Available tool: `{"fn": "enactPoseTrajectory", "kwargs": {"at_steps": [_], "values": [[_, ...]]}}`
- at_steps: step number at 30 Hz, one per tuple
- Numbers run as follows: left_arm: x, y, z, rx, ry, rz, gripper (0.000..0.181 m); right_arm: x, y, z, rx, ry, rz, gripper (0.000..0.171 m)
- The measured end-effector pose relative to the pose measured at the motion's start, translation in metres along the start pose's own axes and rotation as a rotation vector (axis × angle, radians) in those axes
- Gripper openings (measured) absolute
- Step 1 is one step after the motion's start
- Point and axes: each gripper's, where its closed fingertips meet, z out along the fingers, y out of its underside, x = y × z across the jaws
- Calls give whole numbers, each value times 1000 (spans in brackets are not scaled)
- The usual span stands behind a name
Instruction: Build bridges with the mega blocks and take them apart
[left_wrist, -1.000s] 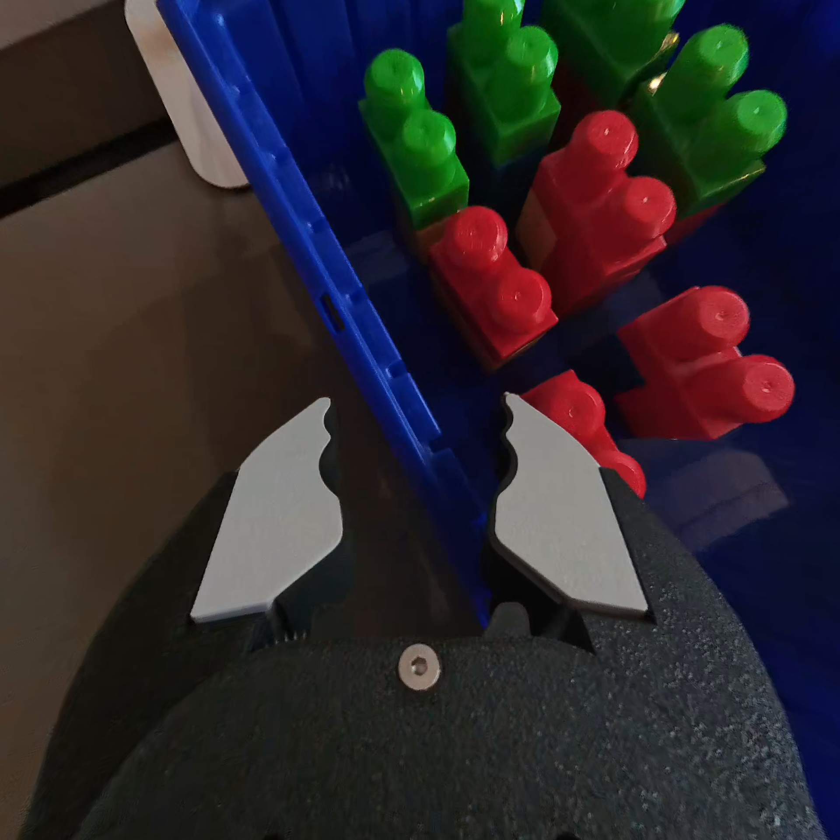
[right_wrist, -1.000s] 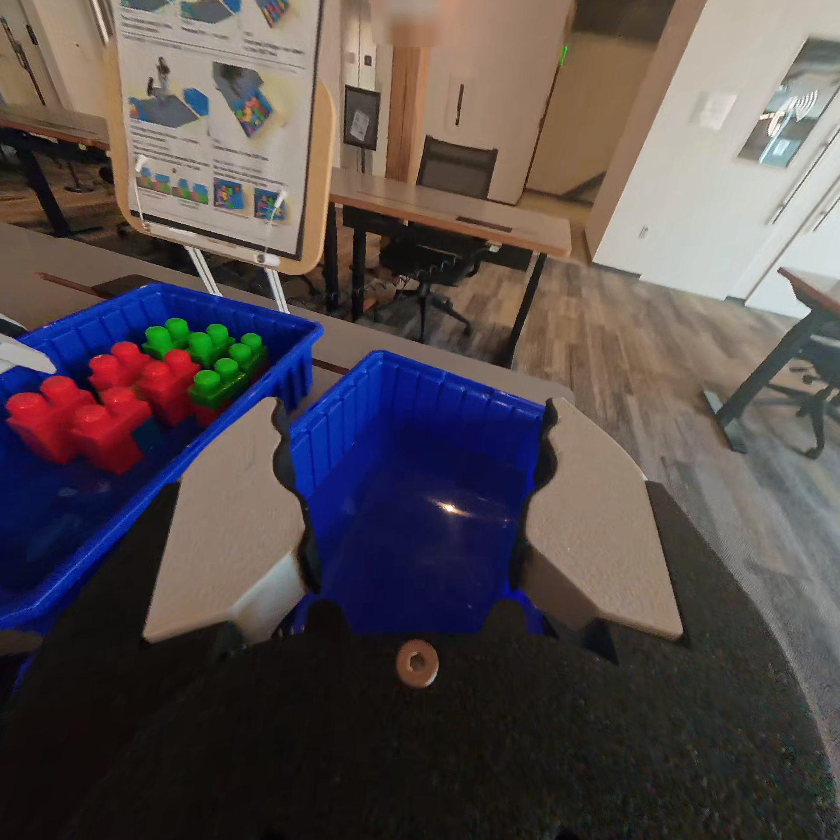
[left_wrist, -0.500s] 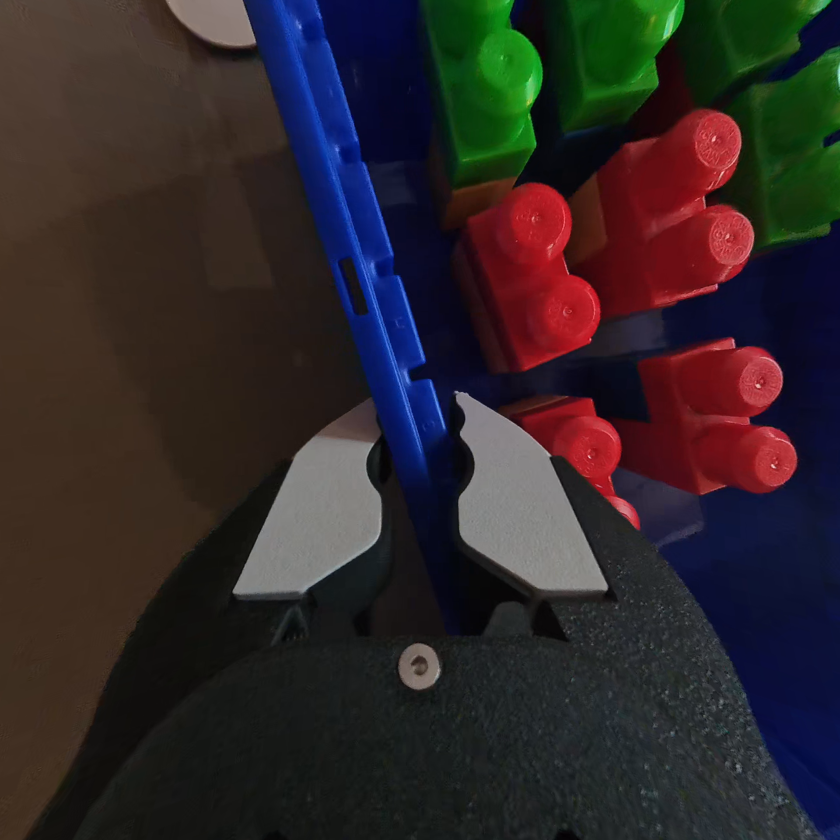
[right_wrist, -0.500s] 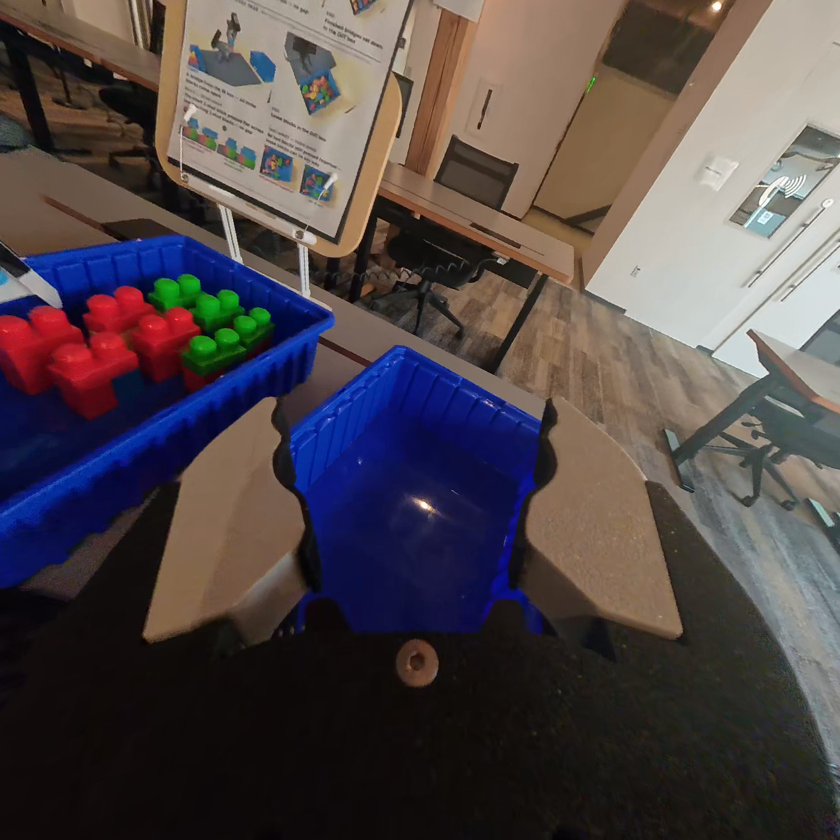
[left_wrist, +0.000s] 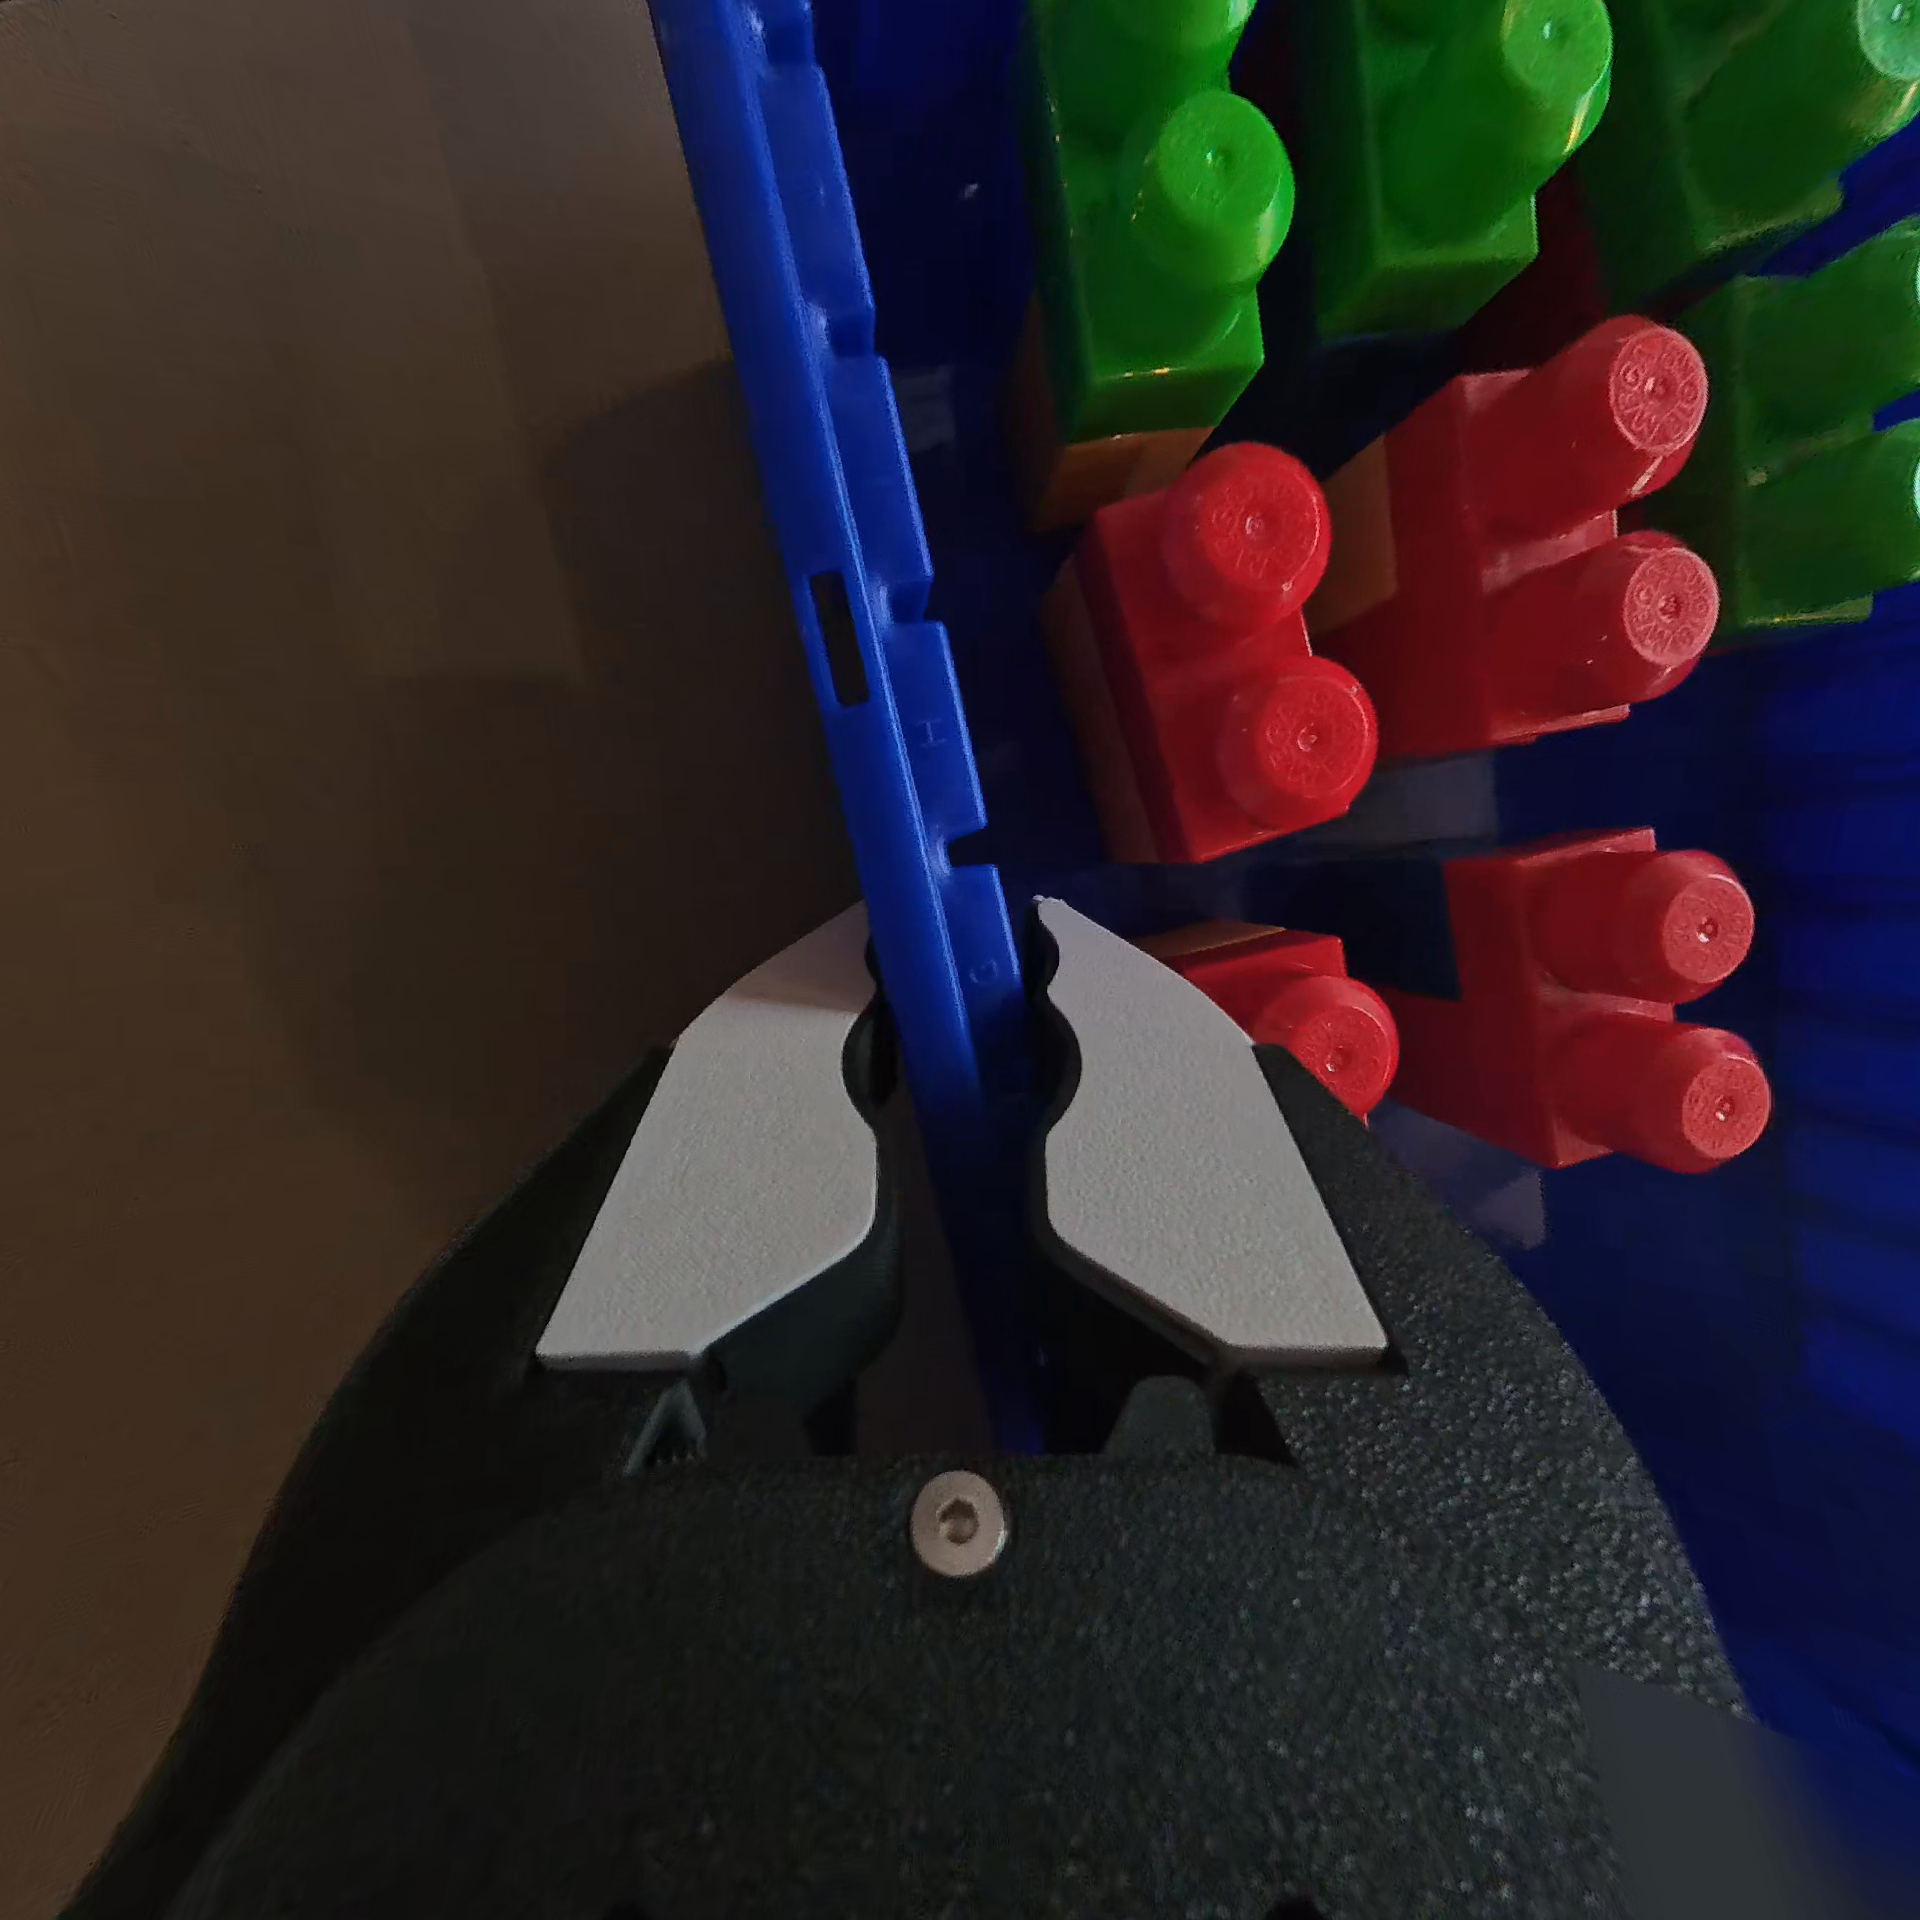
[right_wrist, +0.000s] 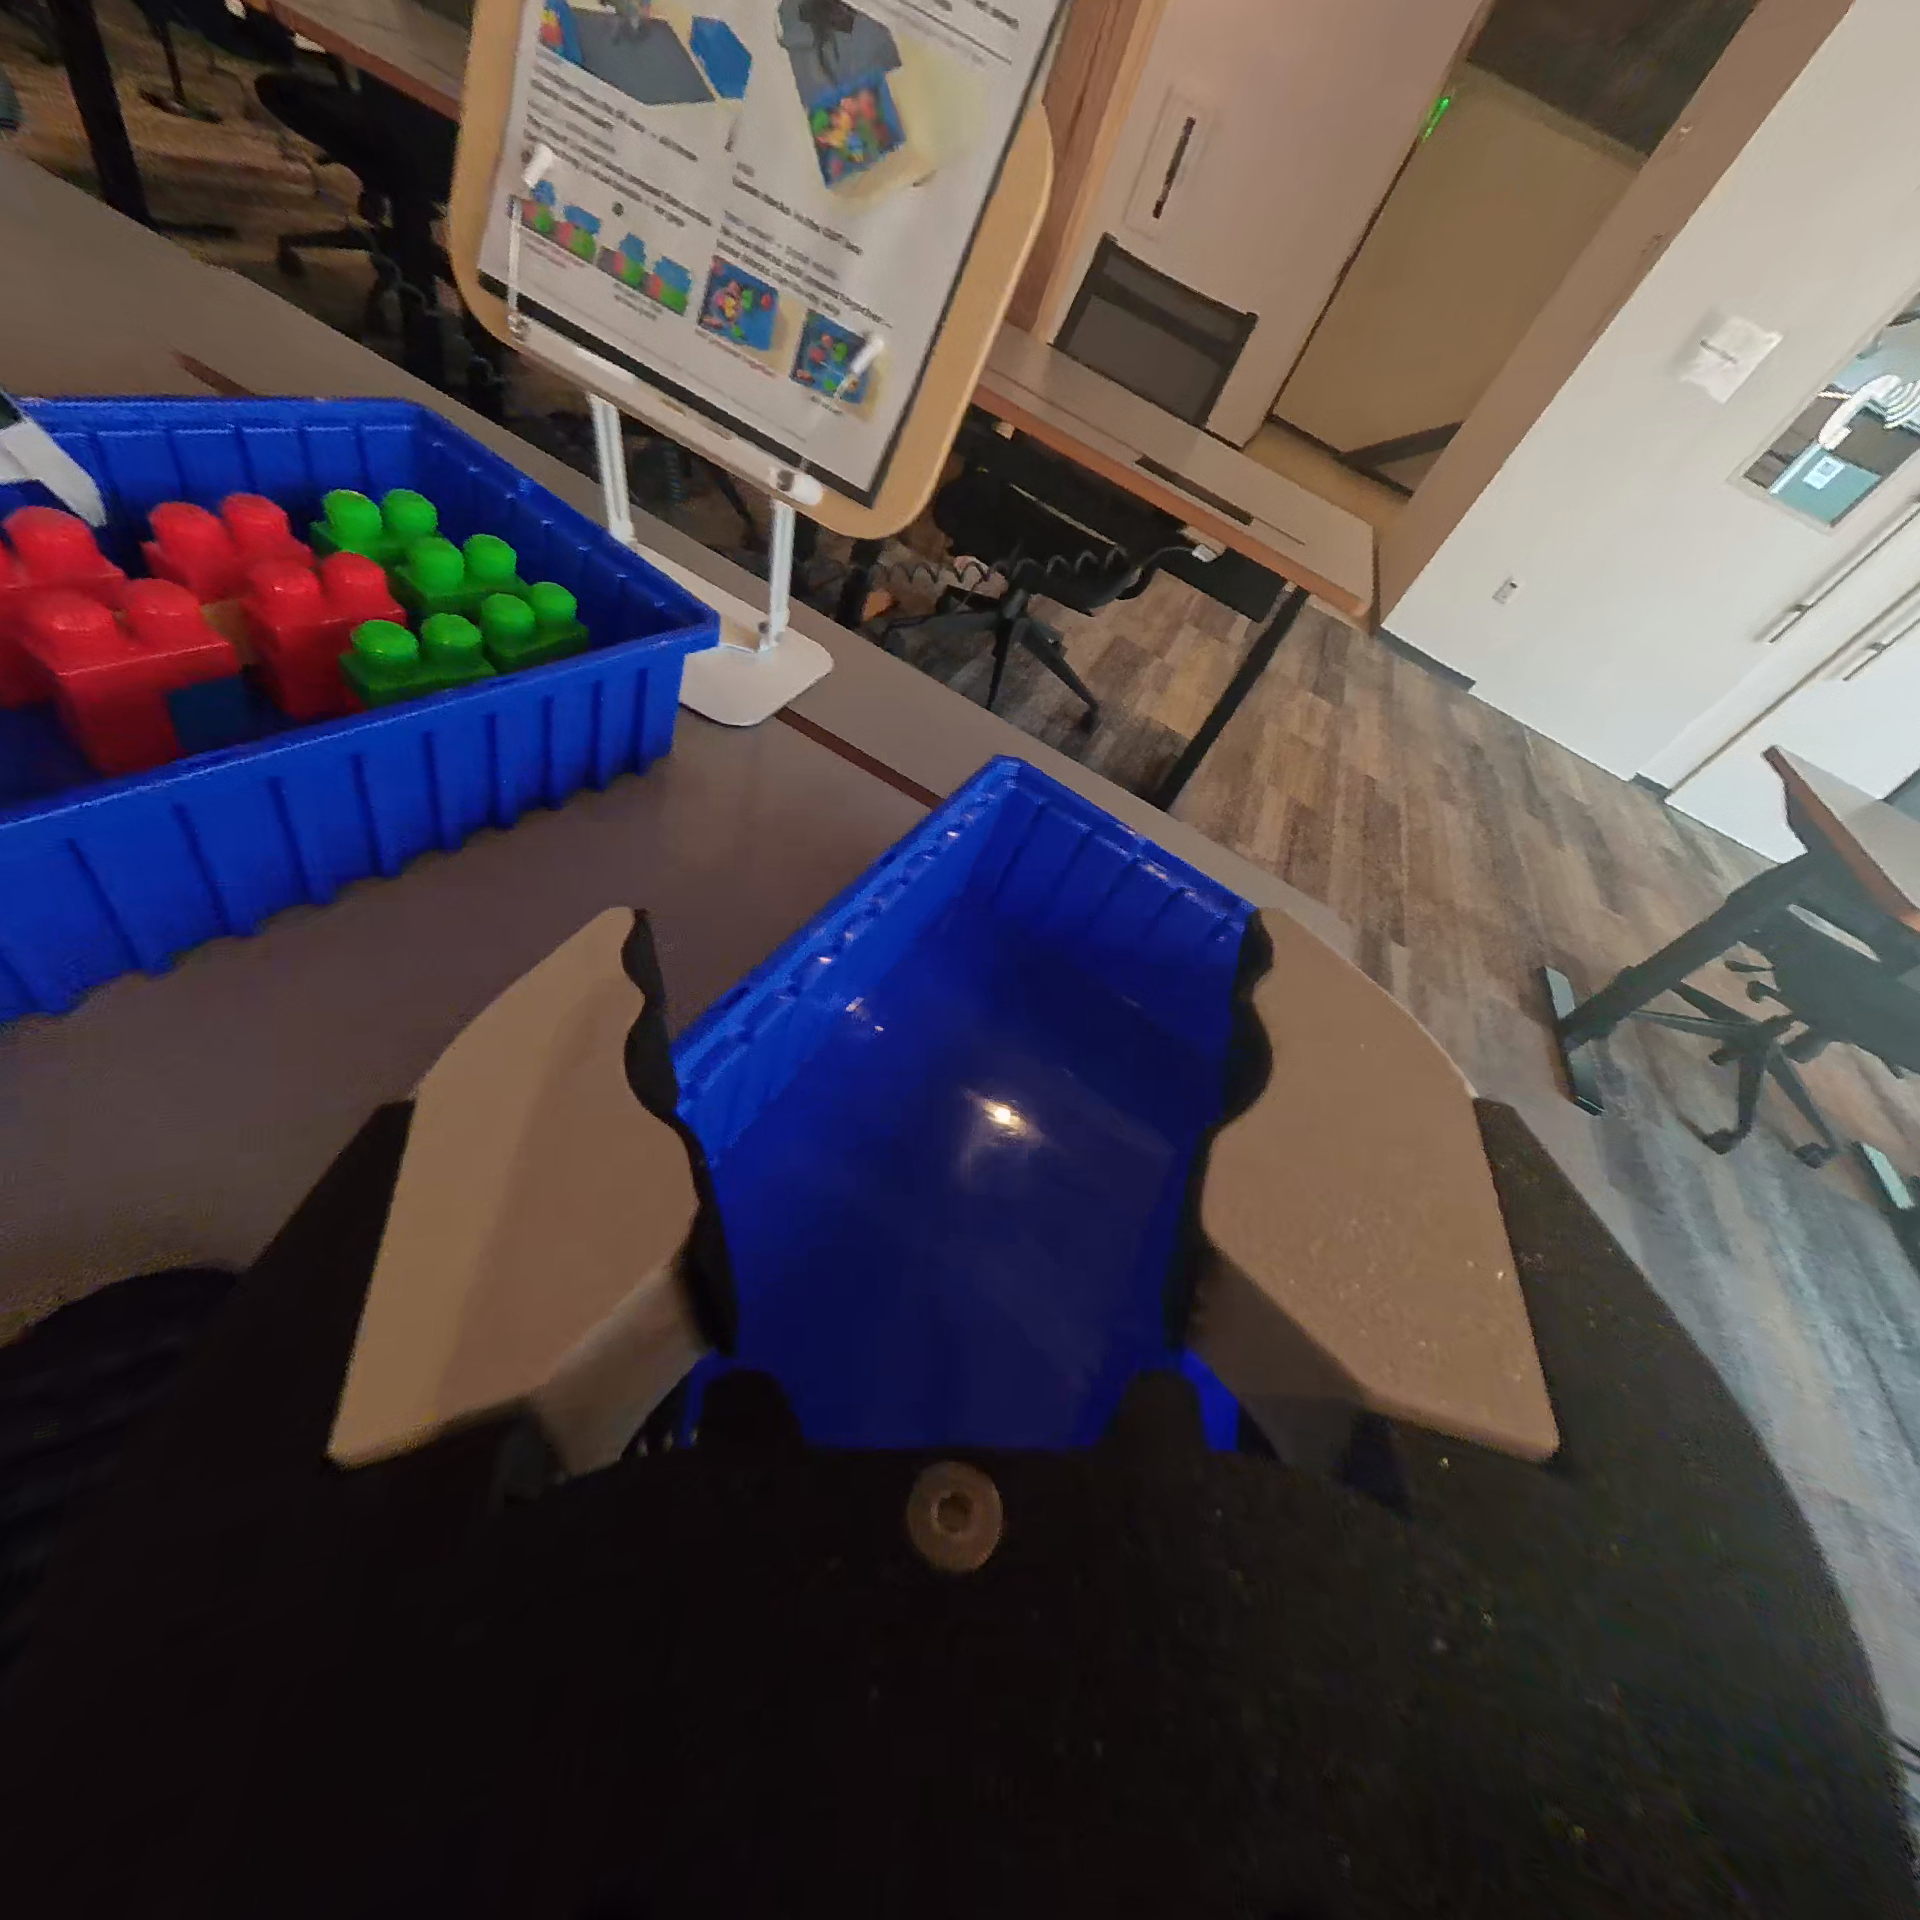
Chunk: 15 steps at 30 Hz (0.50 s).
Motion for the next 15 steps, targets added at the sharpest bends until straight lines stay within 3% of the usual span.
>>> {"fn": "enactPoseTrajectory", "kwargs": {"at_steps": [9, 15], "values": [[-73, 12, -19, 1, -14, -30, 21, -50, -24, -14, 102, -48, 7, 85], [-124, 28, -36, 7, -25, -64, 21, -73, -21, -10, 35, -24, -38, 88]]}}
